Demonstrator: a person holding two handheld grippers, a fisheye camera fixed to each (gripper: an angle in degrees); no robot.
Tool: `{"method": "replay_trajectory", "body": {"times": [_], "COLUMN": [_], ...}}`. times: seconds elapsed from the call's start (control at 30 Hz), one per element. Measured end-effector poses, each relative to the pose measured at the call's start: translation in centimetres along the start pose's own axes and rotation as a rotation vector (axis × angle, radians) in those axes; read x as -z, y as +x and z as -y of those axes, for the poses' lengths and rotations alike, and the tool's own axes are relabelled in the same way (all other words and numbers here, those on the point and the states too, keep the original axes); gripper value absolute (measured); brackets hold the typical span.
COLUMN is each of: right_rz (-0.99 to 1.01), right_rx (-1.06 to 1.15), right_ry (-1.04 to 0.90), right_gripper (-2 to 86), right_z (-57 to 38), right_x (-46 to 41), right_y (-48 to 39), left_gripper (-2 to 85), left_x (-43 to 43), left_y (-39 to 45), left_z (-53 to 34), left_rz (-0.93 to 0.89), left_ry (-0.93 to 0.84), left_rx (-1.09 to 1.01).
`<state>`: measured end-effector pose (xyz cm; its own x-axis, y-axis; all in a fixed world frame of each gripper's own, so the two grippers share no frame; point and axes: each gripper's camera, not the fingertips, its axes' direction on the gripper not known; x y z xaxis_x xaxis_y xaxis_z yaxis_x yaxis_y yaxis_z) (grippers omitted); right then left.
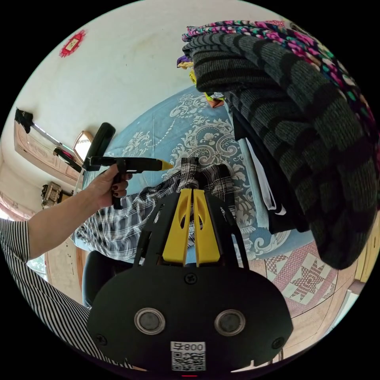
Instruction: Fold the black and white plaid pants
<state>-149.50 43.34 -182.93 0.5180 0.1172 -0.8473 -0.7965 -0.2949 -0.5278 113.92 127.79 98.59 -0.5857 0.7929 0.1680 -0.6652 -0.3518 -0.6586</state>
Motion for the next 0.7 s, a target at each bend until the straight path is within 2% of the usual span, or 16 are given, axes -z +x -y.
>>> {"method": "replay_trajectory", "body": {"times": [0.27,0.57,0.7], "right_rz": [0.016,0.074,0.091], "right_rx": [0.027,0.099,0.108], "right_ry": [-0.037,-0.033,0.003], "right_gripper": [0.3,0.3,0.3], "right_z": [-2.9,-5.9,-7.4], "right_x": [-2.3,-1.8,-0.3], "right_y": [2.4,3.9,4.5], "left_gripper": [3.0,1.1,1.0], "left_x": [-2.5,0.9,1.8], "left_y": [0.8,5.0,9.0], "left_z": [5.9,7.5,9.1], "left_rz": [-0.060,-0.214,-0.172], "left_ry": [-0.054,0.073,0.074], "left_rx": [0.080,0.042,-0.010]}}
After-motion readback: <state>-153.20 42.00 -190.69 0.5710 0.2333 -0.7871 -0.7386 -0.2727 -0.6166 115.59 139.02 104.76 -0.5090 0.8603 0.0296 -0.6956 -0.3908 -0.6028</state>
